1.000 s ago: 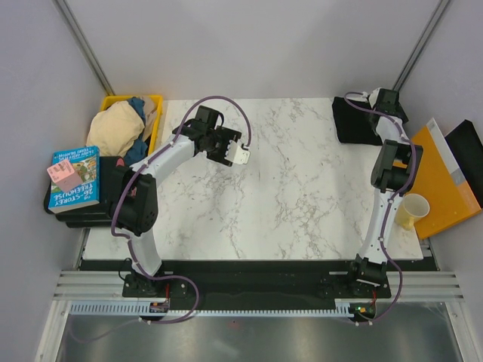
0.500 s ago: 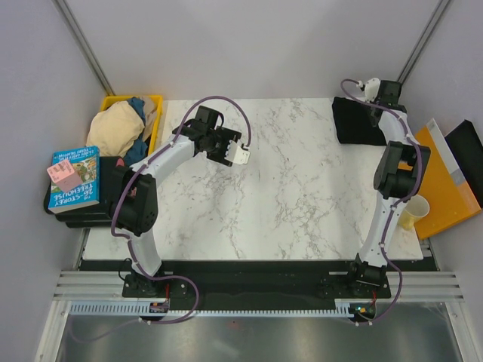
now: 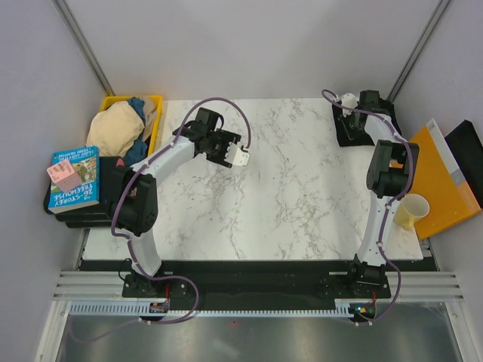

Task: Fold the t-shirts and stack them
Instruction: Put the neatly folded tshirt into the corner of the board with the right arm

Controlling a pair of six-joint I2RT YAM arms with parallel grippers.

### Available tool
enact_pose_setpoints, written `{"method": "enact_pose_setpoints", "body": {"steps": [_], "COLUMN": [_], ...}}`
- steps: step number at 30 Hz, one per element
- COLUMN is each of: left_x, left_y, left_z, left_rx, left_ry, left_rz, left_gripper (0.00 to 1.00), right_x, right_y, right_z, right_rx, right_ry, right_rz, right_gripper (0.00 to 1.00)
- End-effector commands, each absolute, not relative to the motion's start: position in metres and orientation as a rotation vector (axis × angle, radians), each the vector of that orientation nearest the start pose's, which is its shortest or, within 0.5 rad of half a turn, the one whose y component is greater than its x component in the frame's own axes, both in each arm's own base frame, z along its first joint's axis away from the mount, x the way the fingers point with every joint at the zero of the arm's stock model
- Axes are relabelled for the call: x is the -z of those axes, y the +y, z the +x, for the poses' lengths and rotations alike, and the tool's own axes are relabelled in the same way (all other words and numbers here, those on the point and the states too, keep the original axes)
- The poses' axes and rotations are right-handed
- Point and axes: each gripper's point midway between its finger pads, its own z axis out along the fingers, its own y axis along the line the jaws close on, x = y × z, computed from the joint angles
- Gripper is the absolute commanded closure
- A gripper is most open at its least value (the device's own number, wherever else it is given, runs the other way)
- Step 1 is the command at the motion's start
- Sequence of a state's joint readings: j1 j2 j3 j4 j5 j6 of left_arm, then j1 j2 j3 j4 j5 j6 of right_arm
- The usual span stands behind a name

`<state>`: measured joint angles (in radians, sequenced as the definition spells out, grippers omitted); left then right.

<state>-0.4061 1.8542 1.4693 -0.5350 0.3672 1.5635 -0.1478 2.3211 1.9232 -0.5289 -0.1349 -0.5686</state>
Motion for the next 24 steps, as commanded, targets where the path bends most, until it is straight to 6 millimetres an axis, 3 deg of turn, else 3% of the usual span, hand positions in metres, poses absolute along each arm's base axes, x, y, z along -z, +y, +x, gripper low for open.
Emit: {"method": "enact_pose_setpoints", "body": {"steps": [1, 5, 7, 16, 19, 24], "left_x": [-0.137, -0.139, -0.139, -0.143, -0.144, -0.146], "left_y": [-0.217, -0.214, -0.214, -0.217, -0.218, -0.216], "left_z": [0.442, 0.445, 0.445, 0.445, 0.445, 0.444], "left_rx": [-0.084, -0.092, -0.089, -0.082, -0.083, -0.093], "left_ry": [1.191, 1.196, 1.201, 1.185, 1.182, 1.187], "left_rz": [2.072, 2.064, 2.06, 2.048, 2.046, 2.041], "left_gripper": [0.32, 0.32, 0.32, 0.32, 0.32, 0.32], "right_x": [-0.03, -0.012, -0.018, -0.11, -0.118, -0.112], "right_y": [-0.075, -0.066, -0.064, -0.078, -0.083, -0.086], "right_z": [0.57, 0.555, 0.555, 0.603, 0.615, 0.632], "right_rx": [0.102, 0.072, 0.077, 0.241, 0.281, 0.289], "right_ry": [2.438, 2.489, 2.475, 2.231, 2.182, 2.156], "right_rz": [-0.601, -0.665, -0.673, -0.556, -0.519, -0.472], "right_gripper": [1.0, 1.0, 1.0, 1.0, 1.0, 1.0]}}
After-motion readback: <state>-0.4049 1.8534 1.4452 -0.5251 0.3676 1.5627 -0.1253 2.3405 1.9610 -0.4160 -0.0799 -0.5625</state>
